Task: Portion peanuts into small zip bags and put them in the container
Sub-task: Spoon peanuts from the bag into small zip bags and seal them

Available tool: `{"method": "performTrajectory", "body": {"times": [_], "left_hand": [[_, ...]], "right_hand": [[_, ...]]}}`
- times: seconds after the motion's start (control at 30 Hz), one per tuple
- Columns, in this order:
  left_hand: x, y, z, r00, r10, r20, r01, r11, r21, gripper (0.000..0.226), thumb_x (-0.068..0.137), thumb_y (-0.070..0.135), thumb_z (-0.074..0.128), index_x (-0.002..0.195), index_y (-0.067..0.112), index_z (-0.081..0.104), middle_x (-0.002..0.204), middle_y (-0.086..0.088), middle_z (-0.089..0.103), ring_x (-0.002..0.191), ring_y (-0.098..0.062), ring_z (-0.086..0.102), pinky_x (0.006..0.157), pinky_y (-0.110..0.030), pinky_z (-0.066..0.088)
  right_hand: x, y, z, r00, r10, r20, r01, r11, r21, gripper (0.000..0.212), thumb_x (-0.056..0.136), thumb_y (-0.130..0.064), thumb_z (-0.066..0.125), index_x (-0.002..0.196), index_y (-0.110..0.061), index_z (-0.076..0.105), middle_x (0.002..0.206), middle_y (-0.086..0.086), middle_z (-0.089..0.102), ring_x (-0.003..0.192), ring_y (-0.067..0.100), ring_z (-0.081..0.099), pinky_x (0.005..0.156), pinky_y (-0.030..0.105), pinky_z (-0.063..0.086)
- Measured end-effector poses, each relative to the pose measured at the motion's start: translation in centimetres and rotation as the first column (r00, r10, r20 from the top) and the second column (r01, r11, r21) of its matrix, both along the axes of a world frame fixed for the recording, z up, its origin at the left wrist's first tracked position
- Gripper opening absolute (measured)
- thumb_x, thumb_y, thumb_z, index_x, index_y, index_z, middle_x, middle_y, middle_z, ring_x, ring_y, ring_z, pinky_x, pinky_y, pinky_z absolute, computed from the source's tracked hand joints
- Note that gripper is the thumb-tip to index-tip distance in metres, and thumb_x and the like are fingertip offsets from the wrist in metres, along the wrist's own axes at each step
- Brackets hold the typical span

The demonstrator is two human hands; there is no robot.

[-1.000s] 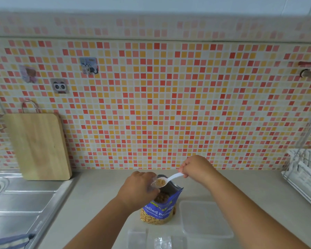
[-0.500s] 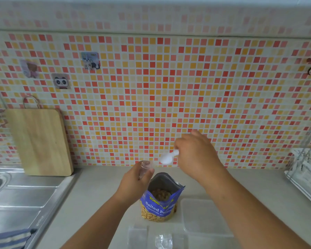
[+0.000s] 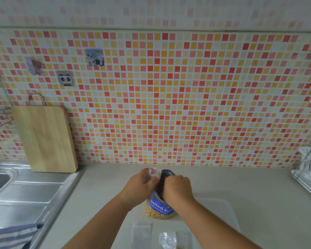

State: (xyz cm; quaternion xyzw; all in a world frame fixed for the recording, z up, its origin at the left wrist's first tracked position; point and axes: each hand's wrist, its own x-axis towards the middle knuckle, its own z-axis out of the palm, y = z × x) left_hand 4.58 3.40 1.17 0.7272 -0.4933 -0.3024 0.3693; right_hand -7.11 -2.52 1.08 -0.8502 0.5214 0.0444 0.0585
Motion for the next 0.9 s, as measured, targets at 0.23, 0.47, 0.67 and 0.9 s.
{"method": "performTrajectory", "body": {"times": [0.23, 0.47, 0.67, 0.9], "left_hand": [[0.1, 0.1, 0.2, 1.0, -0.01, -0.028, 0.01, 1.0, 0.023, 0.033, 0.092, 0.048, 0.046, 0.117, 0.027, 0.051, 0.105, 0.003, 0.066, 0.092, -0.011, 0.064, 0.083, -0.03, 0.054], [0.3, 0.3, 0.9, 0.993, -0.034, -0.116, 0.035, 0.999, 0.009, 0.036, 0.094, 0.047, 0.045, 0.121, 0.024, 0.048, 0.108, 0.007, 0.062, 0.095, -0.006, 0.059, 0.074, -0.02, 0.046], [1.2, 0.5, 1.6, 0.999, -0.018, 0.051, 0.02, 0.999, -0.034, 0.037, 0.092, 0.047, 0.047, 0.122, 0.025, 0.048, 0.103, 0.005, 0.063, 0.091, -0.011, 0.061, 0.076, -0.023, 0.046], [1.3, 0.8, 1.6, 0.939, -0.066, 0.339, 0.087, 0.995, -0.047, 0.049, 0.088, 0.046, 0.056, 0.132, 0.026, 0.047, 0.107, 0.011, 0.061, 0.101, -0.012, 0.055, 0.087, -0.024, 0.044]], "right_hand": [[-1.0, -0.6, 0.2, 0.983, -0.148, 0.105, 0.147, 0.989, 0.013, 0.025, 0.091, -0.03, 0.049, 0.11, -0.021, 0.063, 0.108, 0.001, 0.067, 0.103, 0.022, 0.059, 0.089, 0.031, 0.035], [-3.8, -3.2, 0.6, 0.891, -0.393, 0.228, 0.335, 0.907, 0.256, 0.025, 0.087, -0.03, 0.051, 0.098, -0.02, 0.071, 0.084, 0.0, 0.059, 0.079, 0.022, 0.054, 0.074, 0.028, 0.04], [-7.0, -3.6, 1.6, 0.773, -0.448, 0.449, 0.258, 0.869, 0.422, 0.024, 0.076, -0.021, 0.056, 0.091, -0.018, 0.075, 0.093, 0.002, 0.073, 0.093, 0.021, 0.068, 0.084, 0.033, 0.056], [-6.5, -5.5, 3.9, 0.963, -0.225, -0.148, 0.264, 0.901, 0.344, 0.042, 0.093, -0.014, 0.04, 0.13, -0.027, 0.055, 0.137, 0.003, 0.052, 0.115, 0.02, 0.055, 0.096, 0.028, 0.043]]}}
